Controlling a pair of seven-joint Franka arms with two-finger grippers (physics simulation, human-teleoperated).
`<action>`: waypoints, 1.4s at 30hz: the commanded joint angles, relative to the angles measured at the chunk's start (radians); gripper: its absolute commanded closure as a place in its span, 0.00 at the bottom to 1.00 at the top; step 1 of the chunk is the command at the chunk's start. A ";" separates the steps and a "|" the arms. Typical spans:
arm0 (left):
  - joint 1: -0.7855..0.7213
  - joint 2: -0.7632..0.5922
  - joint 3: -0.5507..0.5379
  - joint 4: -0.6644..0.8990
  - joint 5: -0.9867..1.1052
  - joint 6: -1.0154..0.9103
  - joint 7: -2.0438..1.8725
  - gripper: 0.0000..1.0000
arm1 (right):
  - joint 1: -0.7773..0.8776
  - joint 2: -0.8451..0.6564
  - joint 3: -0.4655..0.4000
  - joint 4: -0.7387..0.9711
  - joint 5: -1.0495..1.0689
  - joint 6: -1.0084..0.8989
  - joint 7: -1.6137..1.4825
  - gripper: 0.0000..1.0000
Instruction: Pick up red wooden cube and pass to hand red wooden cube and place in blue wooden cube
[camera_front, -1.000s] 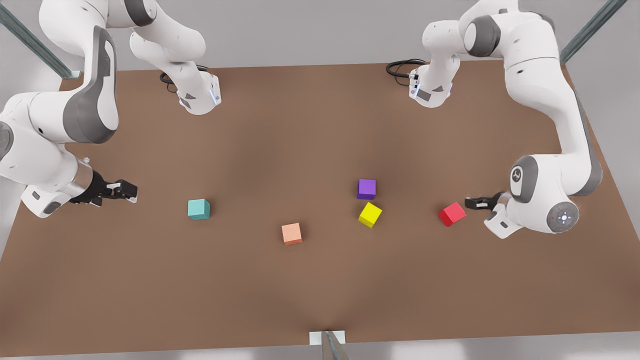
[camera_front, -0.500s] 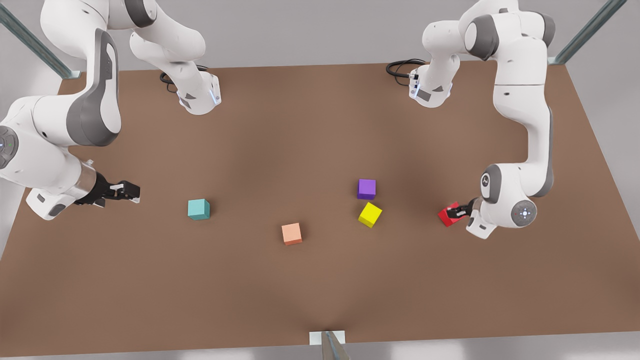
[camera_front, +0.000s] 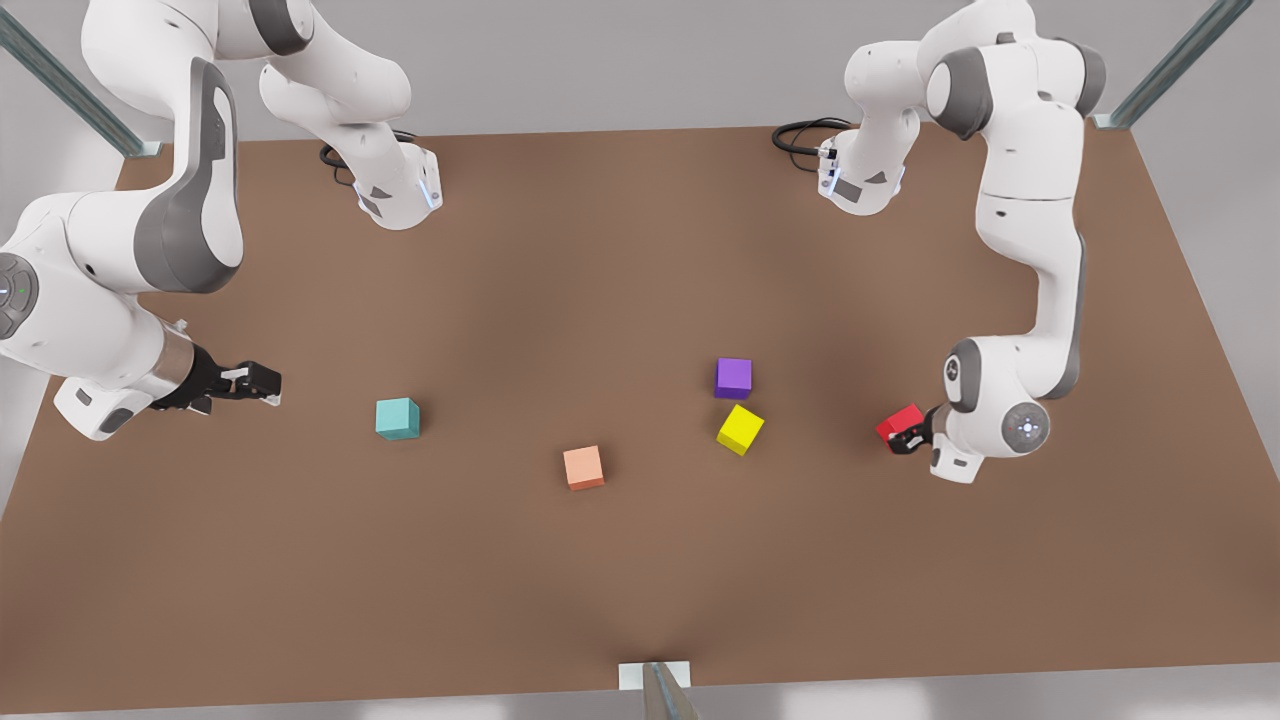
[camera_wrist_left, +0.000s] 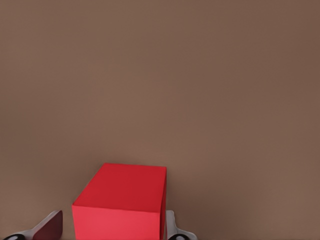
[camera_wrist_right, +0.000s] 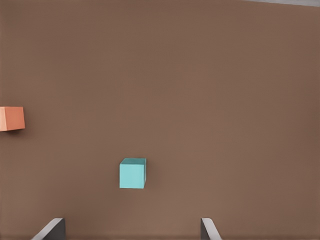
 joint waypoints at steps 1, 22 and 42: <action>0.000 0.007 0.000 -0.003 0.001 0.052 -0.159 0.00 | 0.000 -0.001 0.000 -0.001 0.001 -0.001 -0.004 0.00; -0.003 0.036 -0.466 0.497 -0.267 -0.432 0.141 0.45 | 0.003 0.031 0.000 0.004 0.108 -0.027 -0.001 0.00; 0.021 0.328 -0.693 0.411 -1.102 0.090 1.193 0.50 | 0.009 0.666 0.264 0.292 1.113 0.283 -1.559 0.00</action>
